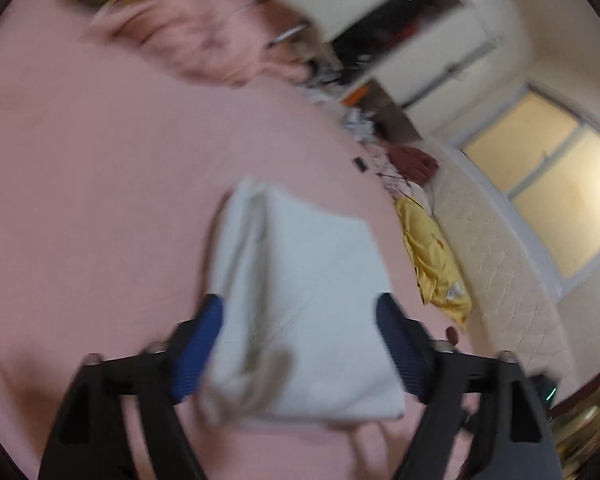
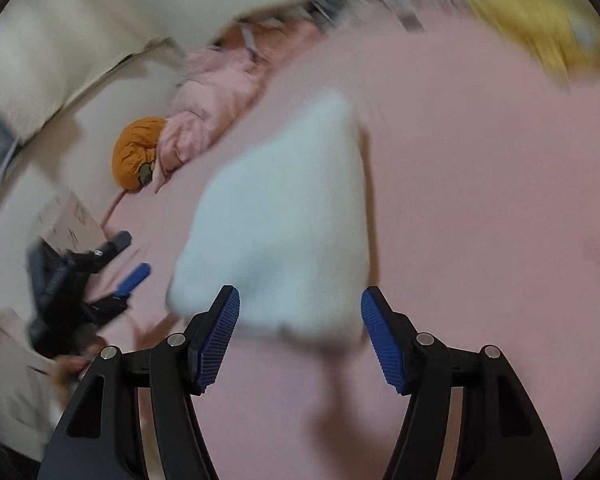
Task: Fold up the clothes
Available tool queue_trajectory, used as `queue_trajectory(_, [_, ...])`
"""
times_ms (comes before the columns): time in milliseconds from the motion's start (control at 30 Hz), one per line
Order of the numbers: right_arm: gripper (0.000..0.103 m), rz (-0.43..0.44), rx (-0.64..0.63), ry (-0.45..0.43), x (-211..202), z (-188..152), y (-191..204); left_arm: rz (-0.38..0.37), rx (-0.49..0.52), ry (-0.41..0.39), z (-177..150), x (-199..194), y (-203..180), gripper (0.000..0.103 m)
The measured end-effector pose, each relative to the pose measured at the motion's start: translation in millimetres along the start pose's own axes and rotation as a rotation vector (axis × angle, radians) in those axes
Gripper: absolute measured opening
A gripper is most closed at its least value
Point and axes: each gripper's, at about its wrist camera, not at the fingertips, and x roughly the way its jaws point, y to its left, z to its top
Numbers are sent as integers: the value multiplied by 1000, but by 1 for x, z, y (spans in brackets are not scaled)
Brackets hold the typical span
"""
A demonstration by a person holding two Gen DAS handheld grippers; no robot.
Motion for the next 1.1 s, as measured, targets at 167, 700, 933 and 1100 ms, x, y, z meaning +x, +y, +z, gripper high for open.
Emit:
queue_trajectory(167, [62, 4, -172, -69, 51, 74, 26, -30, 13, 117, -6, 65, -29, 64])
queue_trajectory(700, [42, -101, -368, 83, 176, 131, 37, 125, -45, 140, -21, 91, 3, 4])
queue_trajectory(933, [43, -193, -445, 193, 208, 127, 36, 139, 4, 145, -16, 97, -6, 4])
queue_trajectory(1100, [46, -164, -338, -63, 92, 89, 49, 83, -2, 118, -14, 83, -18, 44])
